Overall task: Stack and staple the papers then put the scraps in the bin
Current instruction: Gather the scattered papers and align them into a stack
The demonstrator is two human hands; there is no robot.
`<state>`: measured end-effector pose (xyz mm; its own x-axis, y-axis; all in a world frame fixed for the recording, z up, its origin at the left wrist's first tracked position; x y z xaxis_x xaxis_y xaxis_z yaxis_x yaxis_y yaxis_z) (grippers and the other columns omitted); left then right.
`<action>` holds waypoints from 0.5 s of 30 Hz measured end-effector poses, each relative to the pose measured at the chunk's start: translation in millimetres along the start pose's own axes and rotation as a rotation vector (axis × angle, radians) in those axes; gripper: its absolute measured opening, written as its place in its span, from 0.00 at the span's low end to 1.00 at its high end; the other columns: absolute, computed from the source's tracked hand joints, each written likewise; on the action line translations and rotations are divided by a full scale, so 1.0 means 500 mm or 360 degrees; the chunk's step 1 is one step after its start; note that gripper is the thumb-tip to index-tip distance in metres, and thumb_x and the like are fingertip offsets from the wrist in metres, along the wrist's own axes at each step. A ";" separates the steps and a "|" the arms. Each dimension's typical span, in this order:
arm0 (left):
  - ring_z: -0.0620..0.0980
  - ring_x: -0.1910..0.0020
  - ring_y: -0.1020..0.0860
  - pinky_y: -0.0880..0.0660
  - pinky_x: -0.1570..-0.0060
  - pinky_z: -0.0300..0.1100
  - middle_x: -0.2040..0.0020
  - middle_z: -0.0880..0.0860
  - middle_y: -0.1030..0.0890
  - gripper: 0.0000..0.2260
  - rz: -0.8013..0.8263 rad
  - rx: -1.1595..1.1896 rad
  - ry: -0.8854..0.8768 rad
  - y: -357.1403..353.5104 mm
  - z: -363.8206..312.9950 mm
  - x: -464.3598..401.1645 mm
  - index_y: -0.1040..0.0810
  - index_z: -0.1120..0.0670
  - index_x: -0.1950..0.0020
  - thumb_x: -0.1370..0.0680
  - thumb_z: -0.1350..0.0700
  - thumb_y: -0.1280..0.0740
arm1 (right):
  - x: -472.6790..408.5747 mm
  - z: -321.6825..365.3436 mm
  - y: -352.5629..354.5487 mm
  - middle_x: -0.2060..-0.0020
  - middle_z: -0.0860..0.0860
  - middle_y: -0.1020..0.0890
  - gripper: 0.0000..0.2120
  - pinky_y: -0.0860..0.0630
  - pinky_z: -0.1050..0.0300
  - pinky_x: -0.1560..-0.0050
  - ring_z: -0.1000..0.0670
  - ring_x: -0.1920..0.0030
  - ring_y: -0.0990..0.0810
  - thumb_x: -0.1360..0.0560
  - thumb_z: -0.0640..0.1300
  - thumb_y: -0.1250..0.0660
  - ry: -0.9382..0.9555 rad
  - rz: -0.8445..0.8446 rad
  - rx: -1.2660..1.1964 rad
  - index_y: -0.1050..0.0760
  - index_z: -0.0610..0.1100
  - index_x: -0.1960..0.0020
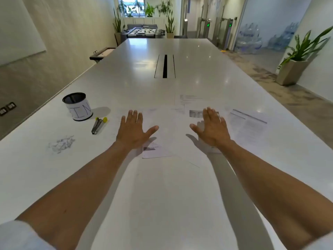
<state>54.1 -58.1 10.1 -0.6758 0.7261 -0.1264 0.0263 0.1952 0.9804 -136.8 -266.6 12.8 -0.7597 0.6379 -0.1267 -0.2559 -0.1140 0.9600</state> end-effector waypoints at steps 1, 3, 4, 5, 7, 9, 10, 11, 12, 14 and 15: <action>0.55 0.22 0.56 0.58 0.25 0.55 0.21 0.58 0.52 0.47 0.0062 -0.0009 0.0040 -0.014 0.003 0.005 0.52 0.58 0.22 0.30 0.25 0.58 | 0.001 -0.006 -0.011 0.20 0.48 0.57 0.45 0.58 0.42 0.22 0.49 0.21 0.59 0.24 0.71 0.53 -0.0035 0.0053 0.0025 0.60 0.43 0.20; 0.57 0.22 0.54 0.55 0.25 0.56 0.21 0.59 0.50 0.49 0.0163 0.0007 0.0092 -0.043 0.010 0.012 0.51 0.58 0.22 0.31 0.24 0.57 | 0.003 -0.019 -0.031 0.20 0.46 0.55 0.46 0.55 0.40 0.23 0.47 0.20 0.57 0.25 0.72 0.51 -0.0095 0.0180 0.0065 0.58 0.43 0.20; 0.58 0.22 0.53 0.55 0.25 0.57 0.21 0.60 0.50 0.49 0.0206 0.0011 0.0115 -0.059 0.015 0.019 0.51 0.57 0.22 0.31 0.24 0.57 | 0.008 -0.026 -0.042 0.20 0.45 0.53 0.47 0.53 0.39 0.24 0.46 0.20 0.55 0.26 0.73 0.50 -0.0122 0.0238 0.0072 0.58 0.43 0.20; 0.59 0.22 0.53 0.54 0.25 0.57 0.21 0.60 0.50 0.49 0.0255 0.0027 0.0135 -0.075 0.017 0.023 0.52 0.57 0.22 0.31 0.24 0.57 | 0.012 -0.030 -0.053 0.20 0.44 0.52 0.48 0.52 0.38 0.24 0.45 0.21 0.54 0.27 0.74 0.50 -0.0148 0.0291 0.0084 0.57 0.43 0.20; 0.60 0.23 0.53 0.54 0.26 0.58 0.22 0.61 0.50 0.47 0.0326 0.0044 0.0166 -0.093 0.018 0.029 0.52 0.55 0.22 0.30 0.24 0.57 | 0.021 -0.035 -0.068 0.21 0.42 0.49 0.49 0.50 0.37 0.25 0.43 0.21 0.49 0.28 0.75 0.49 -0.0186 0.0363 0.0128 0.56 0.43 0.20; 0.60 0.23 0.51 0.52 0.26 0.59 0.22 0.61 0.47 0.45 0.0287 0.0005 0.0170 -0.095 0.018 0.028 0.50 0.54 0.22 0.29 0.25 0.54 | 0.020 -0.033 -0.065 0.23 0.42 0.41 0.49 0.46 0.36 0.26 0.41 0.24 0.42 0.29 0.76 0.48 -0.0178 0.0320 0.0196 0.52 0.44 0.21; 0.60 0.23 0.48 0.50 0.27 0.59 0.23 0.61 0.45 0.44 0.0253 -0.0004 0.0166 -0.095 0.017 0.027 0.48 0.54 0.22 0.29 0.25 0.52 | 0.019 -0.032 -0.062 0.24 0.42 0.38 0.49 0.45 0.36 0.27 0.40 0.25 0.40 0.30 0.76 0.47 -0.0177 0.0296 0.0214 0.50 0.45 0.21; 0.59 0.24 0.46 0.47 0.27 0.59 0.24 0.60 0.42 0.44 0.0223 0.0003 0.0162 -0.090 0.015 0.025 0.46 0.54 0.23 0.29 0.26 0.50 | 0.017 -0.030 -0.058 0.25 0.43 0.36 0.49 0.44 0.37 0.28 0.40 0.26 0.39 0.31 0.76 0.46 -0.0183 0.0284 0.0218 0.49 0.46 0.21; 0.59 0.25 0.44 0.45 0.28 0.59 0.25 0.60 0.39 0.43 0.0216 0.0013 0.0161 -0.087 0.014 0.022 0.44 0.54 0.24 0.29 0.26 0.48 | 0.013 -0.029 -0.055 0.26 0.43 0.35 0.49 0.43 0.38 0.29 0.40 0.26 0.38 0.31 0.75 0.44 -0.0191 0.0280 0.0225 0.49 0.47 0.21; 0.60 0.27 0.40 0.41 0.31 0.59 0.27 0.60 0.36 0.42 0.0247 0.0038 0.0174 -0.080 0.013 0.015 0.41 0.53 0.25 0.30 0.26 0.44 | 0.004 -0.027 -0.047 0.27 0.43 0.35 0.49 0.42 0.39 0.30 0.40 0.27 0.38 0.32 0.75 0.40 -0.0209 0.0277 0.0222 0.49 0.48 0.21; 0.61 0.29 0.37 0.38 0.33 0.58 0.28 0.60 0.34 0.42 0.0268 0.0052 0.0187 -0.076 0.012 0.011 0.40 0.53 0.26 0.30 0.27 0.42 | 0.000 -0.026 -0.045 0.27 0.42 0.34 0.49 0.41 0.39 0.31 0.40 0.27 0.38 0.33 0.74 0.39 -0.0214 0.0277 0.0214 0.48 0.49 0.22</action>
<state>53.6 -57.5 -28.9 -0.7411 0.6688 0.0594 0.1689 0.1000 0.9805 -138.6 -273.8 -12.1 -0.6965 0.7142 0.0689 -0.0397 -0.1342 0.9902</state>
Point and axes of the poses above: each hand's wrist, its own x-axis away from the middle knuckle, its own y-axis out of the back of the hand, z = x × y, the point moved 8 cm from there along -x, towards the middle knuckle
